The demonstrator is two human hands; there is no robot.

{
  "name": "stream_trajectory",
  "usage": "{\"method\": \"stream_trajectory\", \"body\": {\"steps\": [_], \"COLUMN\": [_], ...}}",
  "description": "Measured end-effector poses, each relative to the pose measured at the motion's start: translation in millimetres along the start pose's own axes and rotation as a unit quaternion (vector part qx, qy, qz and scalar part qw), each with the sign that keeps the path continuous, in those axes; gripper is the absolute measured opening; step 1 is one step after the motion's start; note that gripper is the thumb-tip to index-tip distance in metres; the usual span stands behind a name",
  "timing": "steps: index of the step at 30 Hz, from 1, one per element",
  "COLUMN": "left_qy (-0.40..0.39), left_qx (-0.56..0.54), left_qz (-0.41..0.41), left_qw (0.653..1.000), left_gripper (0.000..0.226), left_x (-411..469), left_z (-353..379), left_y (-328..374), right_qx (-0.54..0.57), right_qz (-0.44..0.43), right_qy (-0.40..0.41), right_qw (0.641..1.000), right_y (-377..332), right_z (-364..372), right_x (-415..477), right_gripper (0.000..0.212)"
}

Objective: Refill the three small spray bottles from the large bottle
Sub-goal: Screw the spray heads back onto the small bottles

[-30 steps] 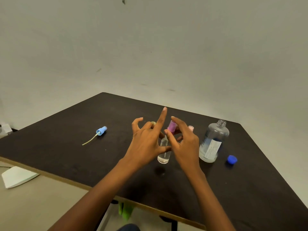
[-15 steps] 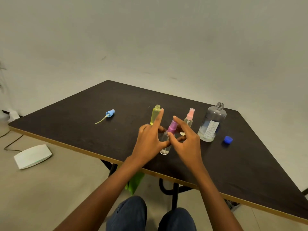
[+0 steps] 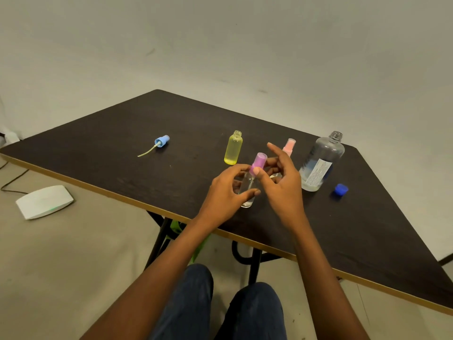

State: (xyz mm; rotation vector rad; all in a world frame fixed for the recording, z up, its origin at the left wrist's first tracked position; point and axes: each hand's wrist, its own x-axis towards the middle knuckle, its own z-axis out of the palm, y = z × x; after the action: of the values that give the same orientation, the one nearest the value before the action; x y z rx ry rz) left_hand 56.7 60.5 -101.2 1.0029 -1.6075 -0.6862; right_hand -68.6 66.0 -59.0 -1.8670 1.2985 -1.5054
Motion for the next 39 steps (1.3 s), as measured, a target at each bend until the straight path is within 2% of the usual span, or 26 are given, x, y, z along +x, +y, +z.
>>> {"method": "stream_trajectory", "body": {"steps": [3, 8, 14, 18, 24, 30, 34, 39], "left_qy": [0.008, 0.006, -0.002, 0.000, 0.006, 0.005, -0.003, 0.002], "left_qx": [-0.009, -0.010, -0.020, -0.019, -0.017, -0.038, -0.050, -0.045], "left_qz": [-0.009, -0.007, -0.019, -0.021, -0.025, -0.035, -0.042, -0.037], "left_qw": [1.000, 1.000, 1.000, 1.000, 1.000, 0.999, 0.998, 0.998], "left_gripper": [0.050, 0.048, 0.053, 0.054, 0.047, 0.049, 0.054, 0.053], "left_x": [0.2, 0.1, 1.9, 1.7, 0.8, 0.8, 1.8, 1.1], "left_z": [0.4, 0.3, -0.5, -0.1, 0.3, -0.8, -0.9, 0.0], "left_y": [-1.0, 0.2, -0.5, -1.0, -0.7, 0.2, -0.2, 0.0], "right_qx": [0.005, 0.023, 0.114, 0.091, 0.037, 0.059, 0.093, 0.095], "right_qz": [0.019, 0.036, 0.075, 0.043, 0.016, 0.046, 0.053, 0.042], "right_qy": [0.013, 0.025, -0.037, 0.020, 0.090, 0.048, 0.008, 0.042], "right_qw": [1.000, 0.999, 0.990, 0.995, 0.995, 0.996, 0.994, 0.994], "right_y": [0.5, 1.7, -3.6, -2.5, -2.0, -0.5, 0.8, -0.5], "right_z": [7.2, 9.3, -0.1, 4.0, 22.8, 13.2, -0.8, 1.7], "right_x": [-1.7, -4.6, -1.6, -4.4, -1.8, -5.7, -8.0, -6.4], "right_gripper": [0.055, 0.032, 0.046, 0.036, 0.035, 0.057, 0.050, 0.044]}}
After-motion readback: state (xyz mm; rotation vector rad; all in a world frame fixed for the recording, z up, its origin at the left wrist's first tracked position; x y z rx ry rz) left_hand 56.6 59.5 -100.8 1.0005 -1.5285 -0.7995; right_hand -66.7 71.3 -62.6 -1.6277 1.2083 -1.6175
